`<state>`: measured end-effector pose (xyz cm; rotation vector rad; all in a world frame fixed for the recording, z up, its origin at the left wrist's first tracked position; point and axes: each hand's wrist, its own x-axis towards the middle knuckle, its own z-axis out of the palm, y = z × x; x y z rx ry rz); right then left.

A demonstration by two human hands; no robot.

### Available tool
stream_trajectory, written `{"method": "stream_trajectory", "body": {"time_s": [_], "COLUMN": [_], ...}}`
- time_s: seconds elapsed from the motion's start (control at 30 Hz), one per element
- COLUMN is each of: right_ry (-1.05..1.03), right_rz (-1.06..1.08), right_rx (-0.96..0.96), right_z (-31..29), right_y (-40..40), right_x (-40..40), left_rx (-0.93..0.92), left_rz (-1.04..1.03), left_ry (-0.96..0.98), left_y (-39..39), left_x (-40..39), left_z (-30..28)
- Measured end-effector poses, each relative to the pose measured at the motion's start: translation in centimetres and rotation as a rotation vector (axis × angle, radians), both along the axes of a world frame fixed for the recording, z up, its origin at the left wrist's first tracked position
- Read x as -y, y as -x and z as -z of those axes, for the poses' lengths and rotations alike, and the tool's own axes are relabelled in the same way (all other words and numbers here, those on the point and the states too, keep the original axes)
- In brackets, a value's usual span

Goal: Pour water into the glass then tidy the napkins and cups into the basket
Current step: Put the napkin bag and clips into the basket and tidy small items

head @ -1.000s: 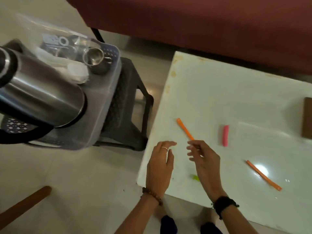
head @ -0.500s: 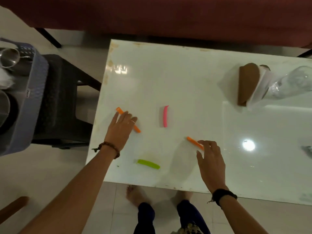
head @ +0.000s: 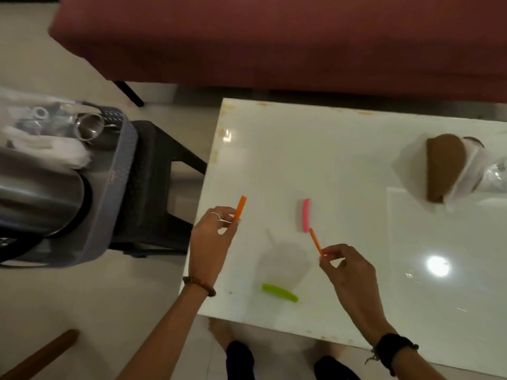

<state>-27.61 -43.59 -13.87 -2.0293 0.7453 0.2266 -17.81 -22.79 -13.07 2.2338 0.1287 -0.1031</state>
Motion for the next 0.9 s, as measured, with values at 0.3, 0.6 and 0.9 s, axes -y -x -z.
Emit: {"method": "stream_trajectory", "body": {"time_s": [0.3, 0.6, 0.9], "right_ry": [-0.485, 0.094, 0.057], "right_rz": [-0.092, -0.387, -0.371], "right_rx": [0.157, 0.122, 0.372], "right_z": [-7.3, -3.3, -2.8], "right_y": [-12.0, -18.3, -17.4], "right_x": [-25.9, -38.8, -35.1], "left_rx": [0.137, -0.317, 0.254], "left_rz": [-0.338, -0.087, 0.055], "left_ry": [-0.274, -0.516, -0.339], "left_y": [-3.4, -7.5, -5.8], "left_x": [-19.7, -27.8, -24.7], "left_z": [-7.9, -3.2, -2.5]}}
